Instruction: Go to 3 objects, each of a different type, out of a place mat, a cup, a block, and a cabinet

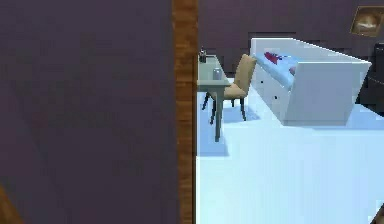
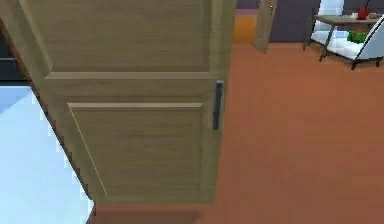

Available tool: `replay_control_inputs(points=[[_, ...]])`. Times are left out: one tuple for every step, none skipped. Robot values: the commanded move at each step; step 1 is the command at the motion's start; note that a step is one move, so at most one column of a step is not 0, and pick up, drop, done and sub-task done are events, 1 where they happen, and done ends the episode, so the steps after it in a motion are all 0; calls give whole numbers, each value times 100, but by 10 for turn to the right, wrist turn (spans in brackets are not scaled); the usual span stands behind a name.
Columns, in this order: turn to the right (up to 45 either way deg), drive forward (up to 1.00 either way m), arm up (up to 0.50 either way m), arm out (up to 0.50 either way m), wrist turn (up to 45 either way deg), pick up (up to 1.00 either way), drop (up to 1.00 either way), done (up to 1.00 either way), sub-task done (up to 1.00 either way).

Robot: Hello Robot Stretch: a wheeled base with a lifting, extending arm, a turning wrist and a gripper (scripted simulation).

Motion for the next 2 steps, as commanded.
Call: replay_control_inputs(points=[[300,0,0,0,0,0,0,0,0],[0,50,0,0,0,0,0,0,0]])
